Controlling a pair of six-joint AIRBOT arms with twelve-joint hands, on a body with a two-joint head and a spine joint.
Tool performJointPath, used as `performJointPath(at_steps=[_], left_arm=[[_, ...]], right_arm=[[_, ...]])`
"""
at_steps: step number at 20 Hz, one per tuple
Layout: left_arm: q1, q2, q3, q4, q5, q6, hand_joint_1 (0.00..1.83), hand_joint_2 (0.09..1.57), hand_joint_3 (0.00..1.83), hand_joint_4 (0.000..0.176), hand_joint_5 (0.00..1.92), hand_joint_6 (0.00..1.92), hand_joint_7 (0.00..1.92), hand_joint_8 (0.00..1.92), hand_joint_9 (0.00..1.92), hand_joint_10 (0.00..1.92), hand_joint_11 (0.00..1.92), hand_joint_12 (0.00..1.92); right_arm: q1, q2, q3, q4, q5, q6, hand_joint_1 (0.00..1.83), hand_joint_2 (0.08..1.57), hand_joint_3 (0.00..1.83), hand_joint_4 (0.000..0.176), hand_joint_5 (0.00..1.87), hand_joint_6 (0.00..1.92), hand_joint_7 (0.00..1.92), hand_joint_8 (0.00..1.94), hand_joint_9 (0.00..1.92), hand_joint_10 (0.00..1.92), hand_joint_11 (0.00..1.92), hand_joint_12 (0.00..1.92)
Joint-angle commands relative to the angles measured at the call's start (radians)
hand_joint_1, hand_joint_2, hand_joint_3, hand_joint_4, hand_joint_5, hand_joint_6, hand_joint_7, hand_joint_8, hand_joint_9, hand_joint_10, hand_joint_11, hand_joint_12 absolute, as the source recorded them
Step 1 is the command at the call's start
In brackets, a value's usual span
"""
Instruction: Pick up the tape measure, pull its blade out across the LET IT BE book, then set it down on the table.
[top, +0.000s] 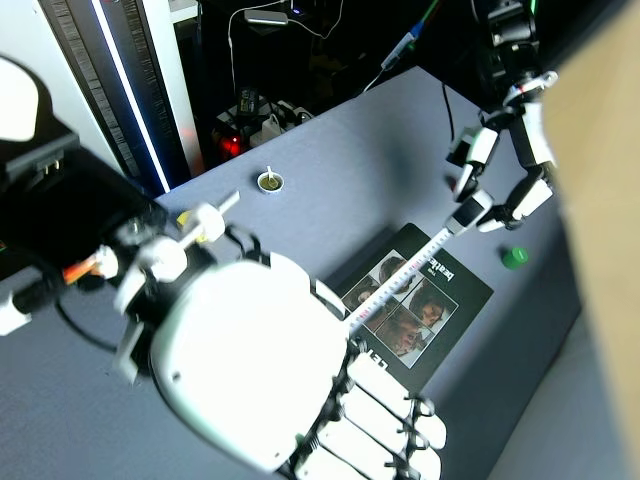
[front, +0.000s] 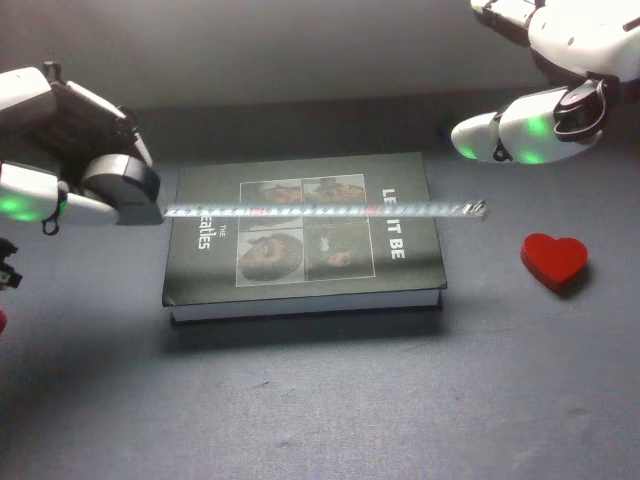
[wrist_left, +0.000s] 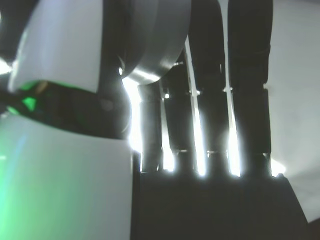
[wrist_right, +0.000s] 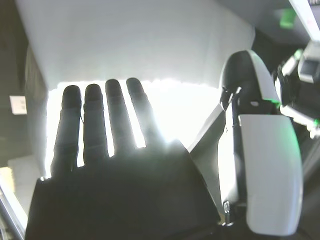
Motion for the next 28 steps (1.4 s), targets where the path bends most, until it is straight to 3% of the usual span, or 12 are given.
performJointPath(at_steps=[1,8,11,20,28], left_arm=[[-0.007,-0.013,0.024,-0.055,-0.109,-0.016,1.40,1.04,0.00,0.000,1.00,0.72,1.22,0.49,1.13,0.97,1.15,0.71],[0.047,-0.079,0.149,-0.055,-0.135,-0.063,1.40,1.04,0.00,0.000,1.01,0.70,1.21,0.50,1.13,0.98,1.16,0.71],[0.068,-0.085,0.169,-0.058,-0.145,-0.075,1.39,1.05,0.00,0.000,0.99,0.71,1.20,0.53,1.12,0.99,1.15,0.71],[0.148,-0.093,0.178,-0.102,-0.175,-0.092,1.39,1.05,0.00,0.000,0.98,0.72,1.19,0.55,1.12,1.00,1.16,0.71],[0.157,-0.094,0.179,-0.106,-0.183,-0.092,1.39,1.05,0.00,0.000,0.97,0.75,1.19,0.55,1.13,0.98,1.16,0.71]], right_arm=[[0.014,0.004,-0.019,-0.056,-0.033,0.011,0.18,1.05,0.00,0.000,0.02,0.00,0.01,0.00,0.00,0.00,0.00,0.25],[0.006,-0.048,-0.086,-0.016,-0.126,0.039,0.16,1.09,0.01,0.000,0.03,0.00,0.03,0.00,0.00,0.00,0.00,0.33],[-0.008,-0.063,-0.091,-0.017,-0.134,0.064,0.16,1.10,0.00,0.000,0.04,0.00,0.04,0.00,0.00,0.00,0.00,0.38],[-0.053,-0.087,-0.091,-0.089,-0.114,0.117,0.17,1.10,0.00,0.000,0.07,0.01,0.08,0.01,0.02,0.00,0.00,0.44],[-0.070,-0.085,-0.093,-0.119,-0.088,0.124,0.17,1.08,0.00,0.000,0.08,0.01,0.09,0.01,0.03,0.01,0.00,0.44]])
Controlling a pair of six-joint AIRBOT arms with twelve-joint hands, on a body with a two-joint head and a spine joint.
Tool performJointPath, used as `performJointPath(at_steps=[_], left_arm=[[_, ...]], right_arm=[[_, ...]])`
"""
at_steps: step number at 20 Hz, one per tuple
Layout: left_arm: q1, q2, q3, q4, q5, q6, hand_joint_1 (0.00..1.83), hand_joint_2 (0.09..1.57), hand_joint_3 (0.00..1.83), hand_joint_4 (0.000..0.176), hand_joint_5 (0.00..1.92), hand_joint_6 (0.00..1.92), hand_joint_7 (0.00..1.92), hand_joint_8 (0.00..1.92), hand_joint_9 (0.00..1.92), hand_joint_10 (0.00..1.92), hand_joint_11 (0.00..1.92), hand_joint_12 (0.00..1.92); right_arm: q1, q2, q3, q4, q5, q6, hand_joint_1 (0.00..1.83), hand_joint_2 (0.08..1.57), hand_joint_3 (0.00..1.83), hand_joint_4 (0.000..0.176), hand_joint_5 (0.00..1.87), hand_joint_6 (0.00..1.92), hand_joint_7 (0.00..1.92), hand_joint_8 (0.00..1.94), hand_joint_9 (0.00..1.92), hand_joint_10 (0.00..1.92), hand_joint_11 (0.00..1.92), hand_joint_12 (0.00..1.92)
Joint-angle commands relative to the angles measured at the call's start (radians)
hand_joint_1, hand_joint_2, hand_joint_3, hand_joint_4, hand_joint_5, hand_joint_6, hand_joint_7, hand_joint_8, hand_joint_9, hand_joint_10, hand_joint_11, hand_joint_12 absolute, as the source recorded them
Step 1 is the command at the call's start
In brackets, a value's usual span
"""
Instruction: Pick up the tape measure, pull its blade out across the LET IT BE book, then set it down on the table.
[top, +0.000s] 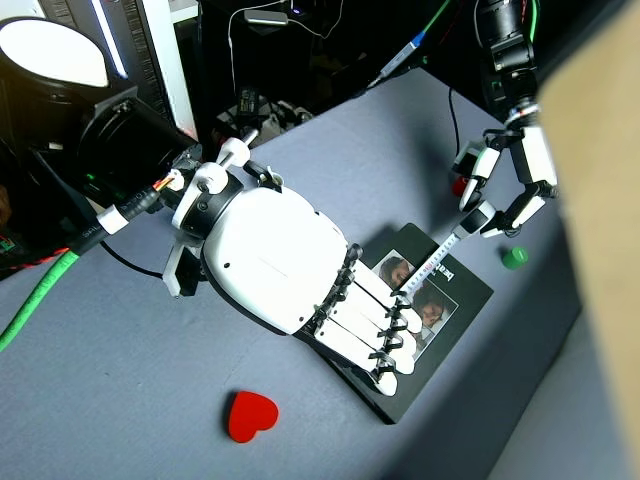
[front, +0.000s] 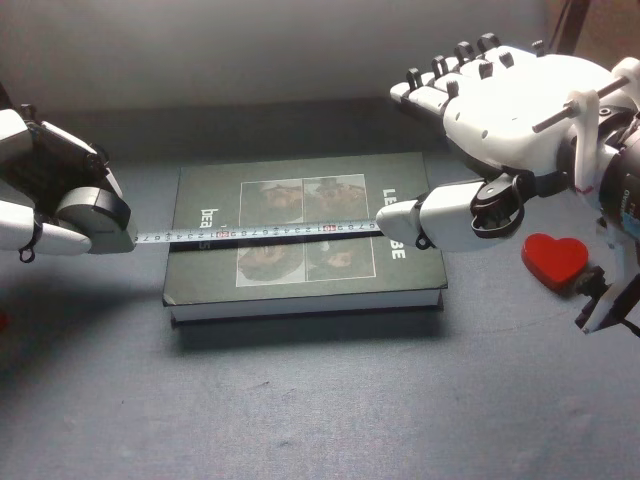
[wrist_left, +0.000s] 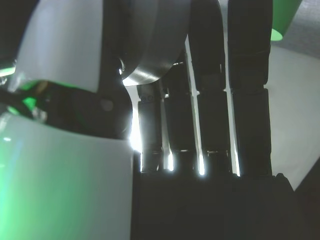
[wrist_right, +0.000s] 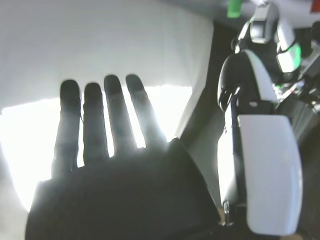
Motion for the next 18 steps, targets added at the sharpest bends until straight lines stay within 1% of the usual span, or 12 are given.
performJointPath(at_steps=[1,2,3,5,9,10,12,15,18], left_arm=[[-0.005,0.004,0.006,-0.058,-0.092,-0.009,1.39,1.05,0.00,0.000,0.97,0.75,1.19,0.55,1.13,0.98,1.16,0.71],[-0.005,0.004,0.007,-0.058,-0.093,-0.009,1.39,1.05,0.00,0.000,0.97,0.75,1.20,0.54,1.12,1.00,1.16,0.71],[-0.005,0.004,0.007,-0.058,-0.094,-0.009,1.39,1.06,0.00,0.000,0.96,0.75,1.16,0.62,1.12,0.99,1.15,0.71],[-0.005,0.004,0.007,-0.058,-0.096,-0.009,1.39,1.06,0.00,0.000,0.95,0.76,1.13,0.68,1.12,1.00,1.15,0.71],[-0.021,0.011,0.001,-0.051,-0.101,-0.009,1.39,1.06,0.00,0.000,0.96,0.77,1.14,0.66,1.12,1.00,1.16,0.71],[-0.029,0.017,-0.005,-0.046,-0.098,-0.009,1.39,1.06,0.00,0.000,0.97,0.75,1.16,0.63,1.12,0.99,1.16,0.72],[-0.054,0.042,-0.033,-0.024,-0.083,-0.009,1.39,1.05,0.00,0.000,0.99,0.74,1.17,0.60,1.13,0.98,1.15,0.73],[-0.104,0.094,-0.105,-0.005,-0.052,-0.009,1.39,1.05,0.00,0.000,0.99,0.74,1.18,0.57,1.14,0.96,1.17,0.73],[-0.156,0.164,-0.216,0.010,-0.001,0.012,1.39,1.05,0.00,0.000,0.99,0.74,1.18,0.57,1.14,0.96,1.15,0.73]], right_arm=[[0.011,0.006,-0.003,-0.069,-0.019,0.007,0.17,1.08,0.00,0.000,0.08,0.01,0.09,0.01,0.03,0.01,0.00,0.44],[0.010,0.006,-0.003,-0.069,-0.019,0.007,0.17,1.08,0.00,0.000,0.08,0.01,0.09,0.01,0.03,0.01,0.00,0.44],[0.008,0.006,-0.003,-0.071,-0.018,0.007,0.16,1.09,0.00,0.000,0.08,0.01,0.10,0.01,0.03,0.01,0.00,0.44],[0.005,0.006,-0.003,-0.072,-0.016,0.007,0.16,1.09,0.00,0.000,0.08,0.01,0.10,0.01,0.04,0.01,0.00,0.44],[0.005,0.006,-0.003,-0.073,-0.010,0.008,0.16,1.09,0.00,0.000,0.09,0.00,0.10,0.00,0.05,0.01,0.00,0.40],[0.005,0.006,-0.003,-0.074,-0.010,0.008,0.16,1.09,0.00,0.000,0.08,0.00,0.10,0.00,0.06,0.01,0.00,0.39],[0.003,0.006,-0.003,-0.075,-0.009,0.008,0.16,1.09,0.00,0.000,0.08,0.00,0.10,0.00,0.06,0.01,0.00,0.39],[-0.003,0.005,-0.003,-0.082,-0.008,0.010,0.18,1.09,0.00,0.000,0.09,0.00,0.11,0.00,0.07,0.01,0.00,0.45],[-0.004,0.005,-0.005,-0.085,-0.008,0.010,0.18,1.09,0.00,0.000,0.10,0.00,0.12,0.00,0.07,0.00,0.00,0.42]])
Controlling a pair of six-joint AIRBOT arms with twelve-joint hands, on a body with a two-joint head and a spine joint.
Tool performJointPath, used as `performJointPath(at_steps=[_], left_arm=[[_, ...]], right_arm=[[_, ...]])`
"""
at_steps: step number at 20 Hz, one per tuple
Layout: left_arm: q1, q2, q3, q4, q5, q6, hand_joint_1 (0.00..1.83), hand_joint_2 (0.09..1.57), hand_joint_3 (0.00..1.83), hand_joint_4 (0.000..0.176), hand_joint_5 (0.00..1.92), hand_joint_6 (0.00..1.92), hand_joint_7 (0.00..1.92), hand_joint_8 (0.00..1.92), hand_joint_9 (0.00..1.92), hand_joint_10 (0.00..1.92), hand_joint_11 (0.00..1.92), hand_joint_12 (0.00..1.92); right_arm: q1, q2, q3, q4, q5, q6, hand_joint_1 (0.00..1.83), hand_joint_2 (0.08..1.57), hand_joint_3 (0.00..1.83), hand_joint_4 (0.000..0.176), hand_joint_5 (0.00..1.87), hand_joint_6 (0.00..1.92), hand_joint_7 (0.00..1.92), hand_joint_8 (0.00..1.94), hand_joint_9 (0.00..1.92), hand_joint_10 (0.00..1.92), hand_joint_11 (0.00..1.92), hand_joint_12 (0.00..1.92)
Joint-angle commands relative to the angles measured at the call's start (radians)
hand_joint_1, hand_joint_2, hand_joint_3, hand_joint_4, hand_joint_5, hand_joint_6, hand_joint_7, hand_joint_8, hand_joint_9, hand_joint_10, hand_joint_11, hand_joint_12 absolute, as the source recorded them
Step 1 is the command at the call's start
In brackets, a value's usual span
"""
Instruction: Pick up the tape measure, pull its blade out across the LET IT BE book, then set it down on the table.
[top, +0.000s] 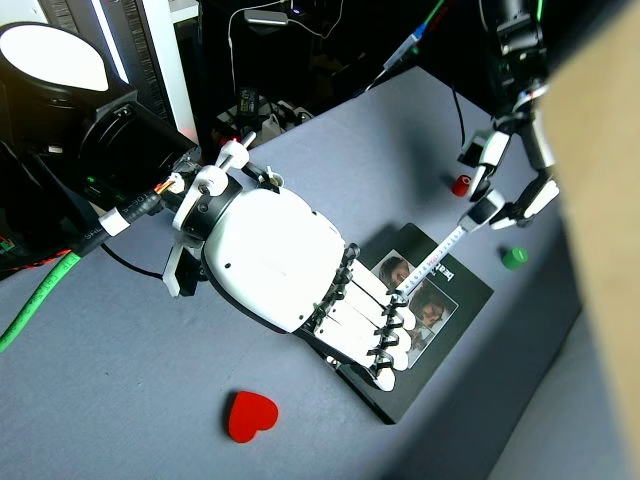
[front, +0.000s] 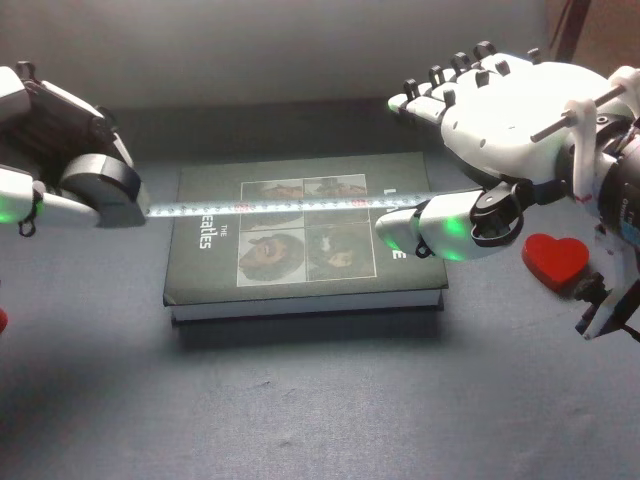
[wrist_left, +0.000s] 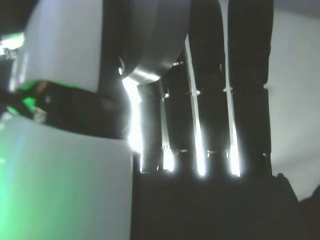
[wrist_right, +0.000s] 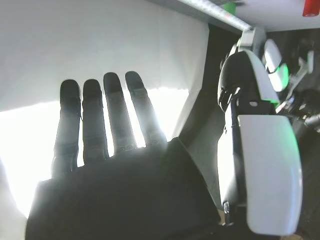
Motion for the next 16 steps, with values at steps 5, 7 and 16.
performJointPath(at_steps=[5,7,16], left_arm=[[-0.002,0.130,-0.171,-0.052,-0.040,0.021,1.39,1.05,0.00,0.000,0.99,0.74,1.19,0.56,1.14,0.96,1.14,0.72],[0.023,0.179,-0.230,-0.054,-0.037,0.031,1.39,1.05,0.00,0.000,0.99,0.74,1.19,0.56,1.13,0.97,1.14,0.72],[0.245,0.208,-0.365,-0.266,-0.155,0.148,1.40,1.04,0.00,0.000,1.04,0.66,1.20,0.52,1.14,0.95,1.15,0.71]], right_arm=[[0.005,0.006,-0.007,-0.072,-0.022,0.004,0.18,1.09,0.00,0.000,0.10,0.00,0.12,0.00,0.07,0.00,0.00,0.48],[0.004,0.007,-0.008,-0.075,-0.022,0.004,0.18,1.09,0.00,0.000,0.10,0.00,0.12,0.00,0.07,0.00,0.00,0.48],[0.001,0.008,-0.014,-0.087,-0.017,0.009,0.18,1.11,0.01,0.000,0.12,0.01,0.13,0.01,0.08,0.00,0.00,0.48]])
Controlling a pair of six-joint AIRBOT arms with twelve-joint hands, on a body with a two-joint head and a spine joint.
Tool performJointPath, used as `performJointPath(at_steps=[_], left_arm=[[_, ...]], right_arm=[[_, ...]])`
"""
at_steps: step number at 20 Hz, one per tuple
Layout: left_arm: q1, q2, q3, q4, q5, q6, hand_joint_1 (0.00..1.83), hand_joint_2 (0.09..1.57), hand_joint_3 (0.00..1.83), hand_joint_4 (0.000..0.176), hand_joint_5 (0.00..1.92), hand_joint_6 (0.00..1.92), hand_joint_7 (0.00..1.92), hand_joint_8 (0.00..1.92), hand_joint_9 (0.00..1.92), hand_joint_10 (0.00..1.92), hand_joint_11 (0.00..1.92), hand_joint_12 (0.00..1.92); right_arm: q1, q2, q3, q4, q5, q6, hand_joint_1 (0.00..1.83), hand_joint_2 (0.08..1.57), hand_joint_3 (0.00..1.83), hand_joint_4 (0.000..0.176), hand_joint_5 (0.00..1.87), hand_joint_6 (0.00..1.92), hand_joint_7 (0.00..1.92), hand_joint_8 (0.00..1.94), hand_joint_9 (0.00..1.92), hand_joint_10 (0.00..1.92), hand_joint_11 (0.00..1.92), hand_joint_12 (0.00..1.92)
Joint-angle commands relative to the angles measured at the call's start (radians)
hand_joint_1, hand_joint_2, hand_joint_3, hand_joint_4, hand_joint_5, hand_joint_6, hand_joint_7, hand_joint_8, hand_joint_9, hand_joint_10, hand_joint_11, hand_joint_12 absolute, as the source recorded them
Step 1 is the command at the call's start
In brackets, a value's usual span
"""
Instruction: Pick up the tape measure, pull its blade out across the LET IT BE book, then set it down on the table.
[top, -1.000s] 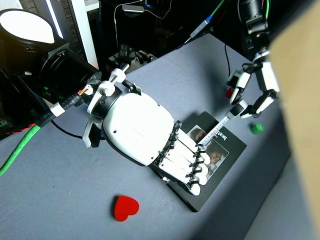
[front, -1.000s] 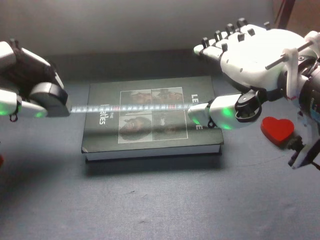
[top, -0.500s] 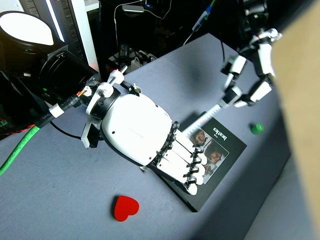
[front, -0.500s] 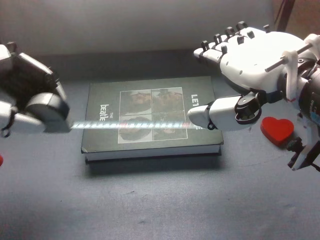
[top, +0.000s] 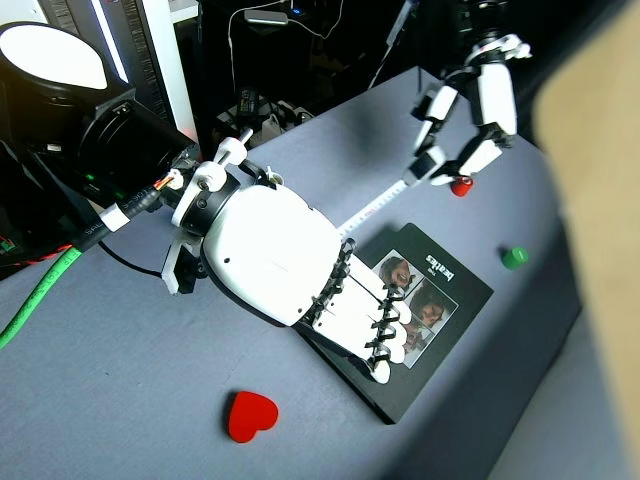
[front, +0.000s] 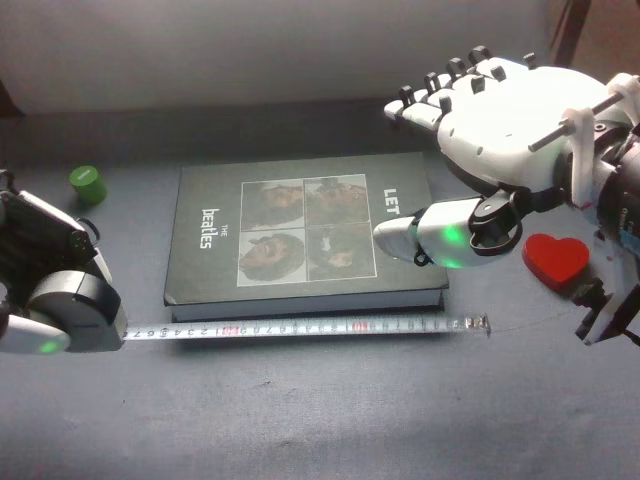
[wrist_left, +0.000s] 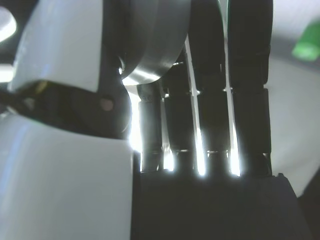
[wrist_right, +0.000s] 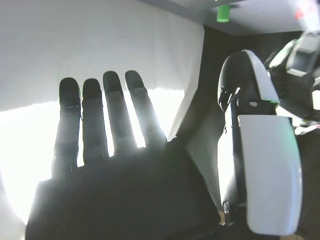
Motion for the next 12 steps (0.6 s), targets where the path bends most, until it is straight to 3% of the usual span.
performJointPath(at_steps=[1,4,7,12], left_arm=[[0.001,-0.015,0.004,-0.048,-0.130,0.002,1.40,1.04,0.00,0.000,1.04,0.65,1.20,0.53,1.14,0.95,1.15,0.71],[0.042,-0.059,0.019,-0.081,-0.142,0.025,1.40,1.04,0.00,0.000,1.02,0.70,1.19,0.54,1.15,0.95,1.15,0.70],[0.159,-0.123,0.031,-0.171,-0.241,0.056,1.40,1.03,0.00,0.000,1.06,0.67,1.21,0.49,1.16,0.93,1.14,0.70],[0.146,-0.154,0.052,-0.170,-0.233,0.088,1.39,1.05,0.00,0.000,0.99,0.73,1.18,0.56,1.12,0.99,1.14,0.71]], right_arm=[[0.008,0.006,-0.002,-0.071,-0.022,0.006,0.18,1.11,0.01,0.000,0.12,0.01,0.13,0.00,0.08,0.01,0.00,0.48],[0.008,0.006,-0.002,-0.075,-0.020,0.008,0.18,1.11,0.00,0.000,0.12,0.00,0.14,0.00,0.09,0.01,0.00,0.50],[0.008,0.005,-0.002,-0.091,-0.012,0.025,0.18,1.11,0.00,0.000,0.12,0.00,0.14,0.00,0.09,0.00,0.00,0.50],[0.006,0.005,-0.002,-0.092,-0.008,0.025,0.19,1.11,0.00,0.000,0.14,0.00,0.16,0.00,0.09,0.00,0.00,0.46]])
